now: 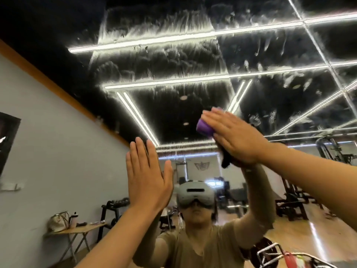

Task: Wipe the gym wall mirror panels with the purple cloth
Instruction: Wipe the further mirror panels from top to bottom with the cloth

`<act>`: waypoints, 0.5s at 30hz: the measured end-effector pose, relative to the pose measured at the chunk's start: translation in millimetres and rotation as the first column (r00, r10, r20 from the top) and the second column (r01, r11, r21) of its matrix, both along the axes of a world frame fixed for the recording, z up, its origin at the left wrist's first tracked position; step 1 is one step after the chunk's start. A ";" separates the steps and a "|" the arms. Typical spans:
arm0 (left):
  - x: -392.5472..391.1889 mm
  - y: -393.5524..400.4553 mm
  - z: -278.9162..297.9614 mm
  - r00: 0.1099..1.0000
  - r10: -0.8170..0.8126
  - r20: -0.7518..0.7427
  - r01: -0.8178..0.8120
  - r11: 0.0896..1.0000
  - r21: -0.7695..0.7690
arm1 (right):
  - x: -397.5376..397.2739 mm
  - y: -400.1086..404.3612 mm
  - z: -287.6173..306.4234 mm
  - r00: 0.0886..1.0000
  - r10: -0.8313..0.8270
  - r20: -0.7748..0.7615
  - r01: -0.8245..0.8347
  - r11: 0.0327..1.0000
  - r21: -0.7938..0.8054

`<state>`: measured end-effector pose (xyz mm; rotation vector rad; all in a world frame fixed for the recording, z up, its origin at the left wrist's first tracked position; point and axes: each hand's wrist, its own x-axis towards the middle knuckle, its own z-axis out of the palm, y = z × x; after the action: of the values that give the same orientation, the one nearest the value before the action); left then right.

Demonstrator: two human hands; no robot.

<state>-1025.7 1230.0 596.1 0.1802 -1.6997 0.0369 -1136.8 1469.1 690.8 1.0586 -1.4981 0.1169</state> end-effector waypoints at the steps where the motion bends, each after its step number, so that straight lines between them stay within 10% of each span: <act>1: -0.4 -0.1 -0.6 1.000 0.007 -0.005 -0.007 1.000 -0.004 | 1.5 -3.0 15.1 1.000 0.008 0.028 -0.006 0.998 -0.063; 7: -2.7 -1.5 -1.5 0.999 0.026 -0.035 -0.027 1.000 -0.014 | 20.7 -35.0 22.2 0.978 0.094 0.189 -0.002 0.898 -0.439; 15: -3.8 -2.0 -1.5 0.998 0.038 -0.057 -0.040 0.999 -0.031 | 21.3 -59.5 -150.0 0.966 0.174 0.189 -0.041 0.830 -0.557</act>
<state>-1029.5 1228.0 594.6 0.1889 -1.6386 0.0873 -1115.5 1409.6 540.8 0.6685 -1.4791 0.7359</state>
